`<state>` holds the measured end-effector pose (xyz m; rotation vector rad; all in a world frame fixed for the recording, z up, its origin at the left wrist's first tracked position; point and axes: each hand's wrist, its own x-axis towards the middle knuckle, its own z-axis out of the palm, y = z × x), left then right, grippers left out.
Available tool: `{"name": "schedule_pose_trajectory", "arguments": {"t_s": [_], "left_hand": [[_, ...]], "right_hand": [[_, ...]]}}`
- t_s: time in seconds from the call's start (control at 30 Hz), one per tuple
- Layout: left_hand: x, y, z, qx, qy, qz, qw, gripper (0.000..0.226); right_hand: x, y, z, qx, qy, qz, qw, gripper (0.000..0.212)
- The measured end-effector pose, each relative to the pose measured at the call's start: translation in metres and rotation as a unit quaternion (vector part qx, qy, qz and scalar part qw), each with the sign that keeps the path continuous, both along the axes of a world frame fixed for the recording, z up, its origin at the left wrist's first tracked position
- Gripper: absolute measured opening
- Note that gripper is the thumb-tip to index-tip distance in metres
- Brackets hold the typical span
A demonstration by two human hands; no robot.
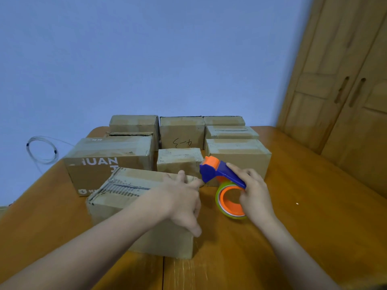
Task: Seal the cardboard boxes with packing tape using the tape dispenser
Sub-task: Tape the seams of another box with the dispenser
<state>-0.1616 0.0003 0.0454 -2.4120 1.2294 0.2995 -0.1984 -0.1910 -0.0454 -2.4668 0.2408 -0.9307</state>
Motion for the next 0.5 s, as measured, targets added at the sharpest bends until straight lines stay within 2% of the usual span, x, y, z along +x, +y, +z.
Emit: {"name": "schedule_pose_trajectory", "arguments": {"t_s": [0.2, 0.33, 0.43, 0.5], "left_hand": [[0.009, 0.013, -0.009, -0.059, 0.0, -0.039, 0.998, 0.053], [0.02, 0.023, -0.014, -0.113, -0.022, -0.134, 0.984, 0.05], [0.029, 0.025, -0.015, -0.135, 0.022, -0.2, 0.97, 0.04], [0.032, 0.024, -0.015, -0.145, 0.052, -0.211, 0.965, 0.042]], "right_hand": [[0.0, -0.009, 0.006, 0.038, -0.012, -0.025, 0.999, 0.077], [-0.003, -0.014, 0.013, 0.044, -0.007, -0.027, 0.999, 0.075], [-0.003, -0.015, 0.015, 0.048, 0.0, -0.025, 0.999, 0.075], [-0.003, -0.015, 0.016, 0.05, 0.003, -0.019, 0.999, 0.076]]}}
